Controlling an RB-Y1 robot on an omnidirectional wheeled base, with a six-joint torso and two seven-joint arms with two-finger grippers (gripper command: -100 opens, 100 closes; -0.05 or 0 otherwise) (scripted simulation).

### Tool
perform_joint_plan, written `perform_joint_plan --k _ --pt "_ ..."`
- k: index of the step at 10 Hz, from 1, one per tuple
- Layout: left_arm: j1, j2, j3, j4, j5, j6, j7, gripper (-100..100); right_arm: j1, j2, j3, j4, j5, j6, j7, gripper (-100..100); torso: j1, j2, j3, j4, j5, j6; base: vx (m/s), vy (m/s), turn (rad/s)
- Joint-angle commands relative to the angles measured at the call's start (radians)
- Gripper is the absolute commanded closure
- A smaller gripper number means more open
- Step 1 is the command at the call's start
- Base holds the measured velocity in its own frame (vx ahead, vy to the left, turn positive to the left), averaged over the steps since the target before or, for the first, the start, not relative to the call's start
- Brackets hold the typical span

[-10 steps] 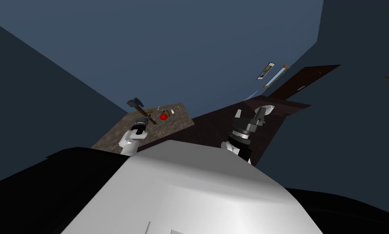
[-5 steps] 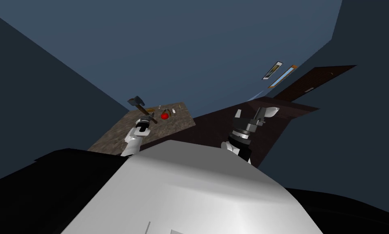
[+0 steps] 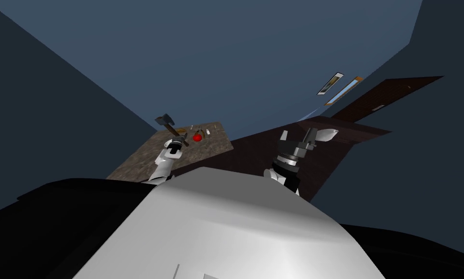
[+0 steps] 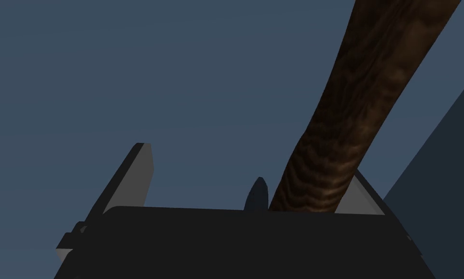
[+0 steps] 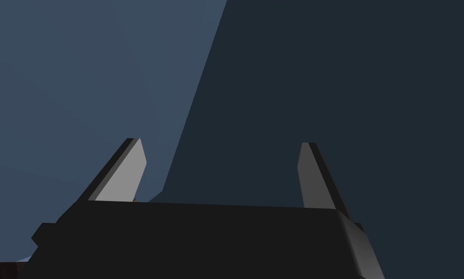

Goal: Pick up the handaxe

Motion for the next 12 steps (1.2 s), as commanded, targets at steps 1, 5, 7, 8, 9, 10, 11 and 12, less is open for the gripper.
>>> perform_joint_plan --k 1,5,7,8,9,10,11,12 --pt "-0.050 0.028 -0.041 0.050 0.037 -0.034 -0.029 -100 0.000 0.000 0.000 0.000 0.000 0.000 0.000 0 0.000 0.000 0.000 0.000 0.000 0.000 -0.002 -0.017 0.133" --pt "-0.120 0.054 -0.081 0.158 0.071 -0.068 -0.059 -100 0.000 0.000 0.000 0.000 0.000 0.000 0.000 0 0.000 0.000 0.000 0.000 -0.001 0.000 -0.001 -0.015 0.053" --pt "-0.131 0.054 -0.081 0.207 0.071 -0.068 -0.059 -100 0.000 0.000 0.000 0.000 0.000 0.000 0.000 0 -0.001 0.000 0.000 0.000 -0.001 0.000 0.000 -0.019 0.041" --pt "-0.180 0.081 -0.121 0.246 0.105 -0.101 -0.089 -100 0.000 0.000 0.000 0.000 0.000 0.000 0.000 0 -0.001 0.000 0.000 0.000 -0.001 0.001 -0.007 -0.025 0.115" --pt "-0.198 0.081 -0.121 0.296 0.105 -0.101 -0.089 -100 0.000 0.000 0.000 0.000 0.000 0.000 0.000 0 -0.002 0.000 0.000 0.000 -0.001 0.000 -0.003 -0.027 0.086" --pt "-0.239 0.107 -0.161 0.329 0.139 -0.135 -0.120 -100 0.000 0.000 0.000 0.000 0.000 0.000 0.000 0 -0.002 0.000 0.000 0.000 -0.001 0.000 -0.004 -0.034 0.136" --pt "-0.264 0.107 -0.161 0.374 0.139 -0.135 -0.120 -100 0.000 0.000 0.000 0.000 0.000 0.000 0.000 0 -0.002 0.000 0.000 0.000 -0.001 0.000 -0.001 -0.030 0.078" --pt "-0.264 0.107 -0.161 0.389 0.139 -0.135 -0.120 -100 0.000 0.000 0.000 0.000 0.000 0.000 0.000 0 -0.002 0.000 0.000 0.000 -0.001 0.000 0.000 -0.012 -0.003"
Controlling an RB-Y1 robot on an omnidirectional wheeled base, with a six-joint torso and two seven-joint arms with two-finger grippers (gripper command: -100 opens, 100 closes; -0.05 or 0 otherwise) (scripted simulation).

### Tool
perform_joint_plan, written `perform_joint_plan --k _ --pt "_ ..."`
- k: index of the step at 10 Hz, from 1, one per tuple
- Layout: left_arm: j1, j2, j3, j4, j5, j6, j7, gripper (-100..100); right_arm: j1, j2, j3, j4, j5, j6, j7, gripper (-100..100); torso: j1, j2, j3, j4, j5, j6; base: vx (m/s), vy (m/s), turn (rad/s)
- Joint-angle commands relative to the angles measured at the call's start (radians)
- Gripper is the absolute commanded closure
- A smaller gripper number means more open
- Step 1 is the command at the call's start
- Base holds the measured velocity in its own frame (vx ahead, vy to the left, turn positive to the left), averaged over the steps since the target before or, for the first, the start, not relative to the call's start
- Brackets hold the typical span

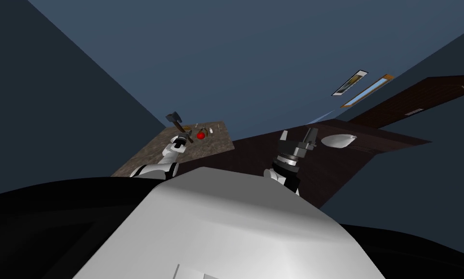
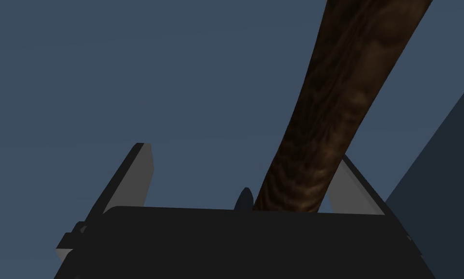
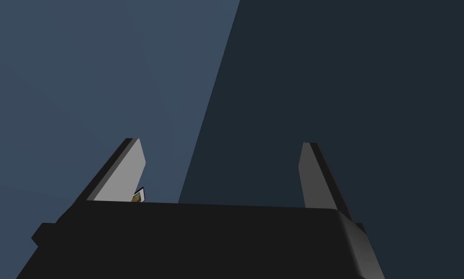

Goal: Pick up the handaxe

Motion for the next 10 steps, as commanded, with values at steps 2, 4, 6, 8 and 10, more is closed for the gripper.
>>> perform_joint_plan --k 2,4,6,8,10 --pt "-0.067 0.028 -0.042 0.060 0.035 -0.034 -0.031 -100 0.000 0.000 0.000 0.000 0.000 0.000 0.000 0 0.000 0.000 0.000 0.000 0.000 -0.001 -0.005 -0.021 0.111" --pt "-0.122 0.054 -0.082 0.132 0.069 -0.068 -0.061 -100 0.000 0.000 0.000 0.000 0.000 0.000 0.000 0 0.000 0.000 0.000 0.000 0.000 0.000 -0.002 -0.016 0.049" --pt "-0.141 0.054 -0.082 0.175 0.069 -0.068 -0.061 -100 0.000 0.000 0.000 0.000 0.000 0.000 0.000 0 -0.001 0.000 0.000 0.000 0.000 0.000 -0.003 -0.020 0.046" --pt "-0.188 0.080 -0.122 0.232 0.103 -0.102 -0.091 -100 0.000 0.000 0.000 0.000 0.000 0.000 0.000 0 0.001 0.000 0.000 0.000 0.000 0.000 -0.001 -0.011 0.064" --pt "-0.207 0.080 -0.122 0.291 0.103 -0.102 -0.091 -100 0.000 0.000 0.000 0.000 0.000 0.000 0.000 0 0.000 0.000 0.000 0.000 0.000 0.000 -0.005 -0.020 0.041"
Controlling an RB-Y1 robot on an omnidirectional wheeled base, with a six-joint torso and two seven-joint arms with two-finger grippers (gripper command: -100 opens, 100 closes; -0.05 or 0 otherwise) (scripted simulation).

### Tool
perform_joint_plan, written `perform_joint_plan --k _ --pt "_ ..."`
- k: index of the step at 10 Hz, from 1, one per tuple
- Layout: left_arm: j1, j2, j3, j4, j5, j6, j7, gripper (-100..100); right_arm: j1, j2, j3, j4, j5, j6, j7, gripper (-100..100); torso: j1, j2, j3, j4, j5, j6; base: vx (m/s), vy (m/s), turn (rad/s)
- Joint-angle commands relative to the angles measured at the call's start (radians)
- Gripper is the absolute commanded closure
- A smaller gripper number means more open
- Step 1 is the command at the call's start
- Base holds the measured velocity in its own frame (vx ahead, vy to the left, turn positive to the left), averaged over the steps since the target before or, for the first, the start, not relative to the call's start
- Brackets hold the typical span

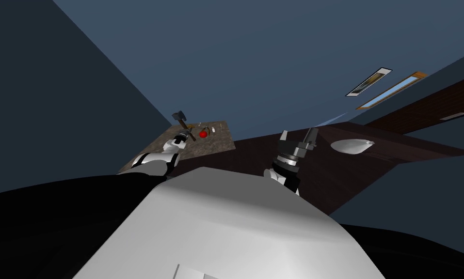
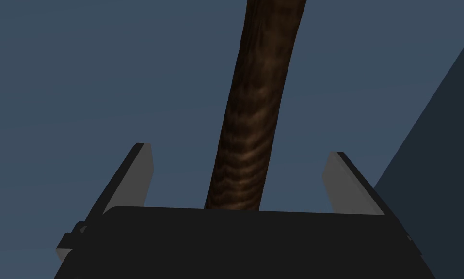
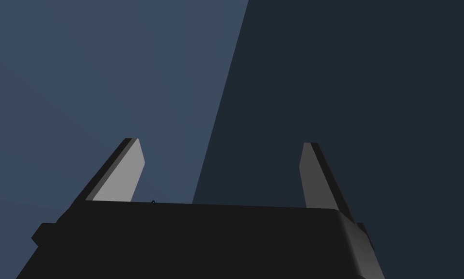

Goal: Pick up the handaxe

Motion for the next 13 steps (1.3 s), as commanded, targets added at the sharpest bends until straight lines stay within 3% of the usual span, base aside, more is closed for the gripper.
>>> perform_joint_plan --k 1,2,6,7,8,10,12,13 --pt "0.000 0.000 0.000 0.000 0.000 0.000 0.000 -100 0.000 0.000 0.000 0.000 0.000 0.000 0.000 0 0.000 0.000 0.000 0.000 0.000 0.000 0.000 0.000 0.000" --pt "-0.001 0.000 0.000 0.005 0.000 -0.003 -0.001 100 0.000 0.000 0.000 0.000 0.000 0.000 0.000 0 0.001 0.000 0.000 0.000 0.000 0.000 0.000 0.000 0.000" --pt "-0.001 0.000 -0.001 0.005 0.000 -0.003 -0.001 100 0.000 0.000 0.000 0.000 0.000 0.000 0.000 0 0.001 0.000 0.000 0.000 0.000 0.000 0.000 0.000 0.000" --pt "-0.001 0.000 0.000 0.005 0.000 -0.003 -0.001 0 0.000 0.000 0.000 0.000 0.000 0.000 0.000 0 0.001 0.000 0.000 0.000 0.000 0.000 0.000 0.000 0.000" --pt "0.049 -0.026 0.039 -0.045 -0.032 0.036 0.030 100 0.000 0.000 0.000 0.000 0.000 0.000 0.000 0 0.001 0.000 0.000 0.000 0.000 0.000 0.010 0.033 -0.133" --pt "0.053 -0.026 0.039 -0.011 -0.032 0.036 0.030 100 0.000 0.000 0.000 0.000 0.000 0.000 0.000 0 0.005 -0.004 -0.004 -0.005 0.007 0.002 0.006 0.028 -0.063" --pt "0.068 -0.026 0.039 -0.085 -0.032 0.036 0.030 100 0.000 0.000 0.000 0.000 0.000 0.000 0.000 0 0.007 -0.004 -0.006 -0.009 0.012 -0.001 -0.001 -0.004 0.027" --pt "0.068 -0.026 0.039 -0.085 -0.032 0.036 0.030 100 0.000 0.000 0.000 0.000 0.000 0.000 0.000 0 0.006 -0.004 -0.006 -0.008 0.012 0.000 -0.006 -0.007 0.000"
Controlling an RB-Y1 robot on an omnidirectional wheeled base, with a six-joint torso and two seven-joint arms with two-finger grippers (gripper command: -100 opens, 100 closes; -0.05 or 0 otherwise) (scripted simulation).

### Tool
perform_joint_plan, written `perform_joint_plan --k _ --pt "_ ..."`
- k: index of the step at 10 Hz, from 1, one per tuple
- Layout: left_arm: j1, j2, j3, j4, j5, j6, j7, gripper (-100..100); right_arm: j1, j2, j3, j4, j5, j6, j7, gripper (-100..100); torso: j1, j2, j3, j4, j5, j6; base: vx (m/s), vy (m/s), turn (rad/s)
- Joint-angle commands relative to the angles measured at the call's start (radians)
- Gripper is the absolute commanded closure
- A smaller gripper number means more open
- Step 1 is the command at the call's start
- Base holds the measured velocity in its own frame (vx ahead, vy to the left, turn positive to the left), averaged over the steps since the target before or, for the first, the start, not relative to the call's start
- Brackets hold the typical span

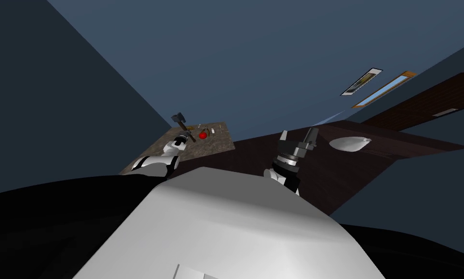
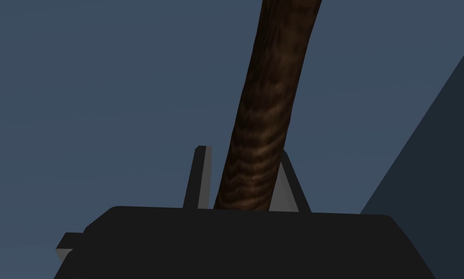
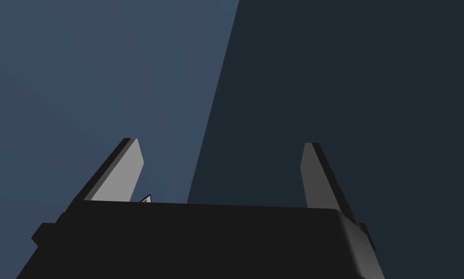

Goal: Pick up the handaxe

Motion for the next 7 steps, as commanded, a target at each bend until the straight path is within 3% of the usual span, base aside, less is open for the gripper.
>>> perform_joint_plan --k 1,4,5,6,7 --pt "0.050 -0.028 0.040 -0.050 -0.033 0.046 0.033 100 0.000 0.000 0.000 0.000 0.000 0.000 0.000 0 0.000 0.000 0.000 0.000 0.000 0.000 0.001 0.019 -0.148" --pt "0.075 -0.028 0.040 -0.112 -0.033 0.046 0.033 100 0.000 0.000 0.000 0.000 0.000 0.000 0.000 0 0.004 -0.003 -0.004 -0.005 0.007 0.000 0.003 0.016 -0.022" --pt "0.136 -0.054 0.080 -0.163 -0.067 0.080 0.064 100 0.000 0.000 0.000 0.000 0.000 0.000 0.000 0 0.004 -0.003 -0.004 -0.005 0.007 0.001 -0.001 0.016 -0.146" --pt "0.142 -0.054 0.080 -0.210 -0.067 0.080 0.064 100 0.000 0.000 0.000 0.000 0.000 0.000 0.000 0 0.005 -0.003 -0.004 -0.005 0.008 0.003 -0.003 0.027 -0.077" --pt "0.184 -0.080 0.120 -0.237 -0.101 0.113 0.094 100 0.000 0.000 0.000 0.000 0.000 0.000 0.000 0 0.005 -0.005 -0.005 -0.005 0.009 0.004 0.012 0.034 -0.149"
